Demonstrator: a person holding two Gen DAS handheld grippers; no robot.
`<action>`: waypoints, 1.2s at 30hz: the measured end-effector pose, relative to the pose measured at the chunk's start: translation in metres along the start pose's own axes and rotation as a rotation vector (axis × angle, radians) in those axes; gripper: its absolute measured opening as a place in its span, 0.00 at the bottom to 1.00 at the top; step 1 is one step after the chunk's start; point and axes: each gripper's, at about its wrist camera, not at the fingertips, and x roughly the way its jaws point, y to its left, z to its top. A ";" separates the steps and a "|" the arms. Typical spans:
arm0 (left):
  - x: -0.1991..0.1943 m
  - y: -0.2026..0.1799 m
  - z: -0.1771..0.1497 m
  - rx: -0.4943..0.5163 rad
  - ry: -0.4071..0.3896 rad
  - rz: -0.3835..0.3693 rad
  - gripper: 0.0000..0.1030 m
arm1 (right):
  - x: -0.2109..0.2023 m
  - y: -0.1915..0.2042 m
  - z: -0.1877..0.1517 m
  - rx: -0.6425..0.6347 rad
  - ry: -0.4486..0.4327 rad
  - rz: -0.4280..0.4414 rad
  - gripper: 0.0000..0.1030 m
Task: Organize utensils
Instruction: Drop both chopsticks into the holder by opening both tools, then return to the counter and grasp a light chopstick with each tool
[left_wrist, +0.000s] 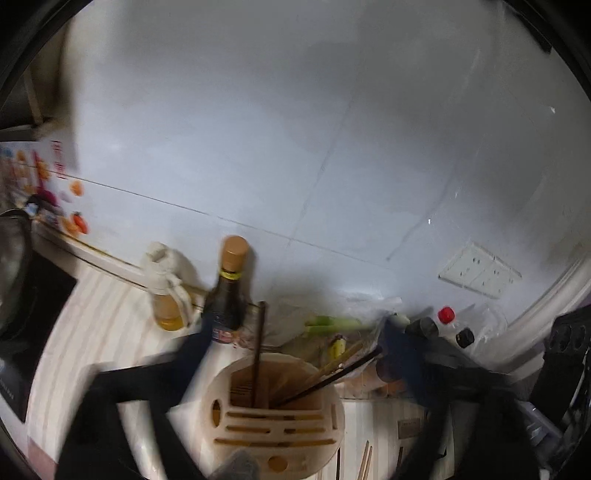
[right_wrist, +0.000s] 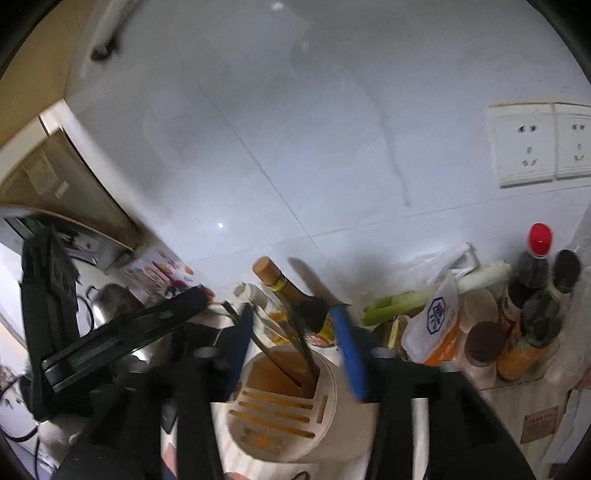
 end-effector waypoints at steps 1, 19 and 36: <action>-0.007 0.003 -0.001 -0.004 -0.010 0.007 0.99 | -0.008 -0.002 0.000 0.008 -0.011 0.002 0.54; 0.027 -0.024 -0.177 0.154 0.273 0.233 1.00 | -0.067 -0.164 -0.128 0.227 0.272 -0.429 0.73; 0.137 -0.051 -0.292 0.274 0.608 0.306 1.00 | 0.030 -0.206 -0.222 0.176 0.652 -0.553 0.13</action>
